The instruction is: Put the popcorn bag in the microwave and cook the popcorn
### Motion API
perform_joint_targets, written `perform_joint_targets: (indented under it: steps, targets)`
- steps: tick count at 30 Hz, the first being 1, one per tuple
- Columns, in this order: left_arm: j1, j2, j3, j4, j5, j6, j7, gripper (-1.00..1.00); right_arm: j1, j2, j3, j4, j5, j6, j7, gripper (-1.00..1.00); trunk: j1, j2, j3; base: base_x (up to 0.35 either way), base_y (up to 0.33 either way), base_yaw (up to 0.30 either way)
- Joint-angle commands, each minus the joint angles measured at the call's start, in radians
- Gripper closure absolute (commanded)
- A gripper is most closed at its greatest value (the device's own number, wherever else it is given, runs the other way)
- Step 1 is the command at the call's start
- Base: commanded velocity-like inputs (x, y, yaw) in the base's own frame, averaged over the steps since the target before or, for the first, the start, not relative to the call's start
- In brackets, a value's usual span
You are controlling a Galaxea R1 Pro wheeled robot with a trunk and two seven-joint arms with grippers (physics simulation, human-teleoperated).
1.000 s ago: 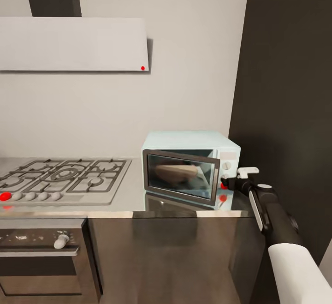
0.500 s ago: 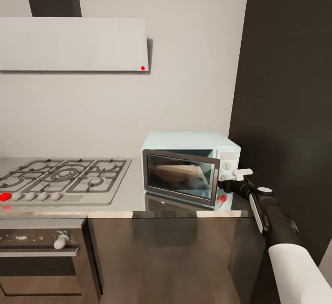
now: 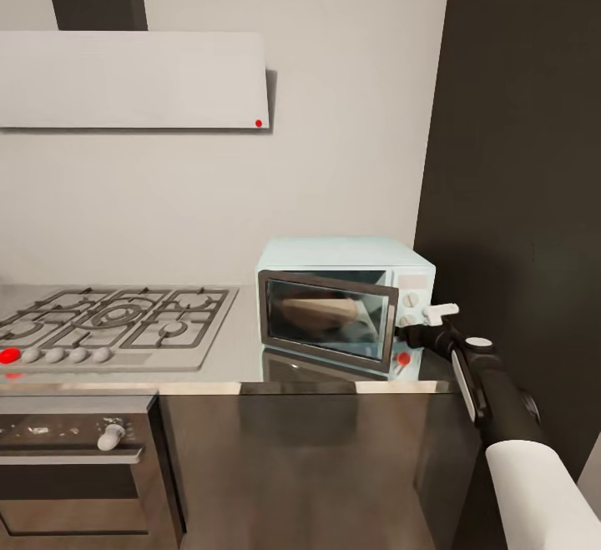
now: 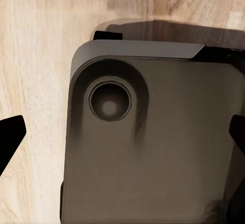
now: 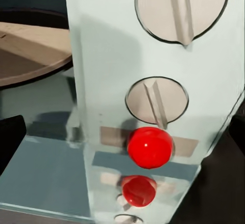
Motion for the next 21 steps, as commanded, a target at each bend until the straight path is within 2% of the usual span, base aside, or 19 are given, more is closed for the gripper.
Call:
perform_joint_targets:
  steps: [1,8,11,15,21]
  targets:
    - [0.000,0.000,0.000,-0.001,0.011,-0.001,0.000,-1.00,-0.001,-0.002,-0.003,-0.005,0.005,0.002,0.008,-1.00,0.000,-0.001,-0.001,0.000,0.000,0.000]
    - [0.000,0.000,0.000,-0.001,0.012,-0.001,0.001,-1.00,-0.001,-0.004,-0.033,-0.030,-0.034,0.003,-0.028,-1.00,0.000,-0.001,-0.001,0.000,0.000,0.000]
    - [0.000,-0.001,0.000,-0.001,0.012,-0.001,0.002,-1.00,-0.001,-0.002,-0.046,-0.031,-0.031,0.003,-0.045,-1.00,0.000,-0.001,-0.001,0.000,0.000,0.000]
    - [0.000,-0.001,0.002,-0.001,0.013,-0.002,0.001,-1.00,0.000,0.010,-0.027,-0.027,-0.027,0.006,-0.022,-1.00,0.000,-0.001,-0.001,0.000,0.000,0.000]
    - [0.000,-0.001,0.003,-0.001,0.013,-0.002,0.002,-1.00,0.001,0.012,-0.032,-0.031,-0.026,0.003,-0.047,-1.00,0.000,-0.001,-0.001,0.012,0.000,0.000]
